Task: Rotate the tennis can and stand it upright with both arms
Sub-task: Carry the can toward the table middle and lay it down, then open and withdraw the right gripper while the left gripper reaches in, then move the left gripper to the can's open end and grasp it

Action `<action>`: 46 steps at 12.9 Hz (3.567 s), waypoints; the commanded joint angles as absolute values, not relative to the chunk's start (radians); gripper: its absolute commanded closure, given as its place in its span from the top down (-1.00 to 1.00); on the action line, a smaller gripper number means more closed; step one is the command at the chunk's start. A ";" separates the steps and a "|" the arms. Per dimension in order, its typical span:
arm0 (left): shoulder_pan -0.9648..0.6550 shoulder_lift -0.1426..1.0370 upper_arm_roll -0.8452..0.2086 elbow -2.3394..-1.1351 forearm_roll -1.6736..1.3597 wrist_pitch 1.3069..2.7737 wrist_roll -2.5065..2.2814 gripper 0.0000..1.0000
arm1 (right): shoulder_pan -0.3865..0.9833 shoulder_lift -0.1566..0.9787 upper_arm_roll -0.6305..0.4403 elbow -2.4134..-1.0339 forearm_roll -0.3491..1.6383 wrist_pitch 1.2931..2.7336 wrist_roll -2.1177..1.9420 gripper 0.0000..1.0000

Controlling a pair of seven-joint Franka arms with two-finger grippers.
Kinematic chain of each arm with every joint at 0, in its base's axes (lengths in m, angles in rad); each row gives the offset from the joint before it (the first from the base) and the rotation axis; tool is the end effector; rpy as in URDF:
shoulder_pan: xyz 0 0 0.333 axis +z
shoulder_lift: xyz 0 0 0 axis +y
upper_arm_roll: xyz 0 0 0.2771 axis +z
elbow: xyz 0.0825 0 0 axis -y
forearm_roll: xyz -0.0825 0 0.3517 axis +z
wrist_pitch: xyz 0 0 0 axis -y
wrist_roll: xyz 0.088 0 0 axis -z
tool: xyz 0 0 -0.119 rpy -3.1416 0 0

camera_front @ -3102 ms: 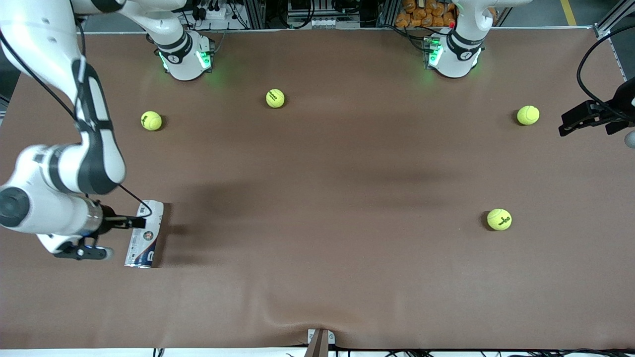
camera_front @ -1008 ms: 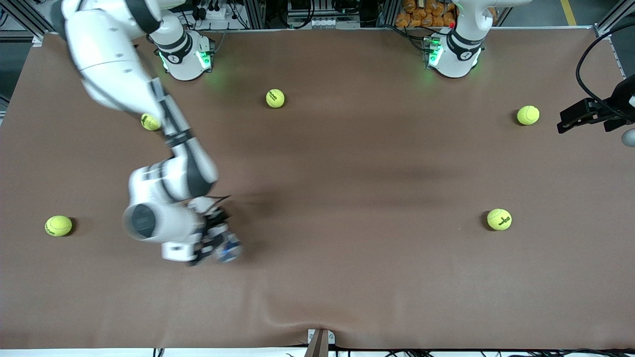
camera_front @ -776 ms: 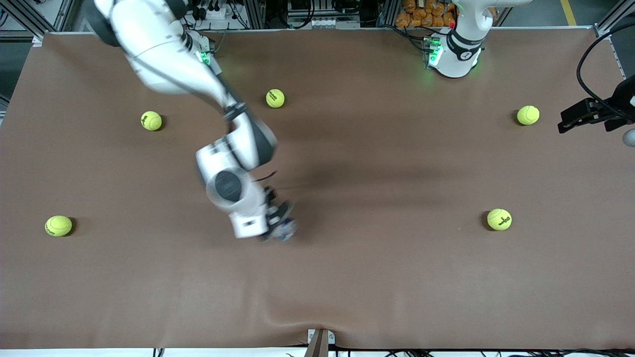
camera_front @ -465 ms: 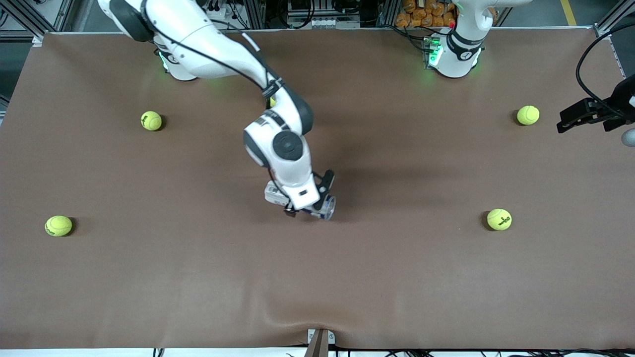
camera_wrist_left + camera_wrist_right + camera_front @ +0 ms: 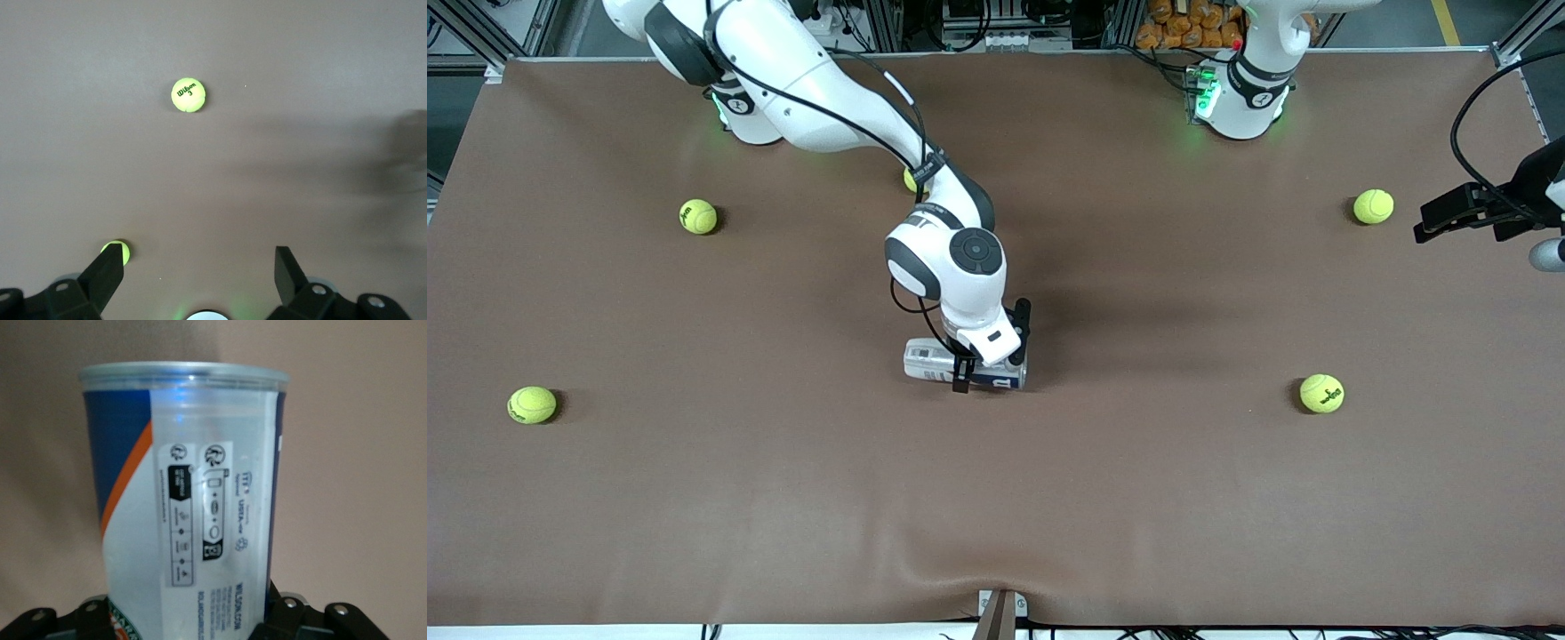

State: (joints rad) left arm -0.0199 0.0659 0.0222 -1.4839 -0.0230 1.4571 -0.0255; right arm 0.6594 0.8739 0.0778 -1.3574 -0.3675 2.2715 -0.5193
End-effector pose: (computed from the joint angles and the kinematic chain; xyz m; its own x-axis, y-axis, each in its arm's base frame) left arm 0.5271 -0.0021 0.5673 0.9953 0.0253 -0.0930 0.0272 -0.9994 0.0192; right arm 0.5243 0.4456 0.1840 0.1208 0.9882 -0.0945 0.9730 -0.0990 0.2085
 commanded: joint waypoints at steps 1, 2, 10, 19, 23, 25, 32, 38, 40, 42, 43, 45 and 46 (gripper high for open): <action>-0.009 0.080 0.021 -1.480 -0.040 1.445 -0.009 1.00 | 0.683 0.891 0.069 -1.351 -0.411 2.289 -0.528 0.81; -0.005 0.086 0.023 -1.480 -0.040 1.445 -0.008 1.00 | 0.683 0.888 0.069 -1.350 -0.407 2.289 -0.528 1.00; 0.020 0.147 0.023 -1.479 -0.204 1.447 -0.008 1.00 | 0.672 0.660 0.132 -1.345 -0.228 2.097 -0.517 1.00; 0.092 0.359 0.025 -1.486 -0.681 1.462 0.175 1.00 | 0.280 0.405 0.130 -1.354 -0.193 1.751 -0.428 1.00; 0.083 0.374 0.020 -1.571 -0.797 1.517 0.216 1.00 | 0.192 0.299 0.130 -1.355 -0.192 1.634 -0.338 1.00; 0.074 0.377 -0.009 -1.614 -0.837 1.587 0.219 1.00 | 0.132 0.249 0.126 -1.355 -0.189 1.580 -0.322 1.00; 0.068 0.578 -0.097 -1.623 -1.070 1.698 0.520 1.00 | 0.052 0.012 -0.038 -1.532 0.006 1.508 -0.097 1.00; 0.006 0.689 -0.117 -1.621 -1.219 1.718 0.584 1.00 | 0.057 -0.023 -0.103 -1.528 0.041 1.450 0.086 1.00; -0.020 0.706 -0.117 -1.623 -1.223 1.750 0.589 1.00 | 0.061 -0.025 -0.121 -1.522 0.041 1.428 0.103 1.00; -0.049 0.729 -0.117 -1.631 -1.271 1.776 0.644 1.00 | 0.061 -0.025 -0.146 -1.516 0.032 1.404 0.114 1.00; -0.054 0.750 -0.117 -1.637 -1.317 1.778 0.669 1.00 | 0.060 -0.025 -0.158 -1.513 0.032 1.390 0.109 1.00; -0.078 0.772 -0.117 -1.637 -1.373 1.785 0.699 1.00 | 0.052 -0.046 -0.156 -1.513 0.029 1.390 0.097 1.00; -0.090 0.781 -0.117 -1.637 -1.394 1.808 0.701 1.00 | 0.052 -0.054 -0.155 -1.514 0.028 1.388 0.097 1.00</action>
State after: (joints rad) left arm -0.0728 0.7668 -0.1160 -1.6385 -1.3451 1.7783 0.6777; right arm 0.0526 -0.0066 -0.1569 -1.4956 0.0196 1.3972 0.0896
